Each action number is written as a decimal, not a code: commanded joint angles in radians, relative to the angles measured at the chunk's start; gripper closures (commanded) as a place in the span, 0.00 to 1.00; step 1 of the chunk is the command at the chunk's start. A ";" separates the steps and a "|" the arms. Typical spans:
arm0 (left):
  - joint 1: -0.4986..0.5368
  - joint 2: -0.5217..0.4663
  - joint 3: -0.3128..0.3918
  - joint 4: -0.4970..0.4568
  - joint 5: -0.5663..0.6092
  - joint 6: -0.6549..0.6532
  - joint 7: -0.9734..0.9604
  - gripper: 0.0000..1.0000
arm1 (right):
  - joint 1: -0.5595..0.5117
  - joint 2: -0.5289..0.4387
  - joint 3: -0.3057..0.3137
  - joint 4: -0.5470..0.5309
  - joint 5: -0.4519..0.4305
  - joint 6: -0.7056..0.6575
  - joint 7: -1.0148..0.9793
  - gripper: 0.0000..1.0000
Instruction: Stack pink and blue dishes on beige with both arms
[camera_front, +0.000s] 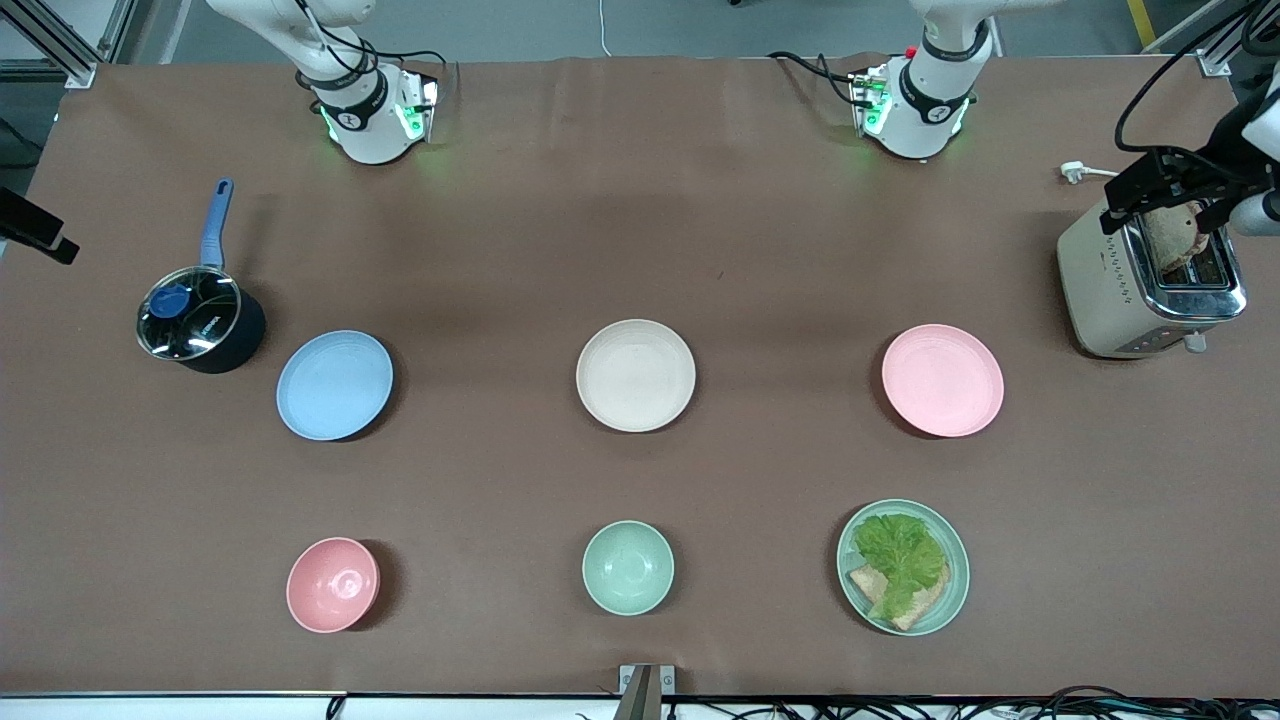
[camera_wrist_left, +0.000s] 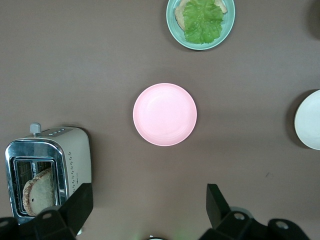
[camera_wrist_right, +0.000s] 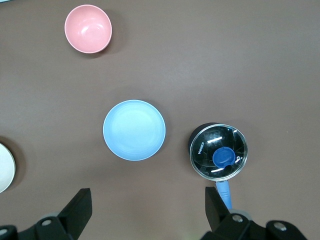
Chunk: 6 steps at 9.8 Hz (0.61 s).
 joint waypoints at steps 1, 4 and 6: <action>0.000 0.022 0.000 0.004 0.008 -0.024 0.000 0.00 | -0.002 -0.006 0.001 -0.004 -0.005 -0.006 0.001 0.00; 0.007 0.043 0.011 -0.013 -0.001 -0.022 0.050 0.00 | -0.002 -0.006 0.001 -0.003 -0.008 -0.004 -0.002 0.00; 0.065 0.095 0.015 -0.019 -0.063 0.002 0.131 0.00 | 0.002 0.009 0.001 -0.010 -0.008 -0.006 -0.057 0.00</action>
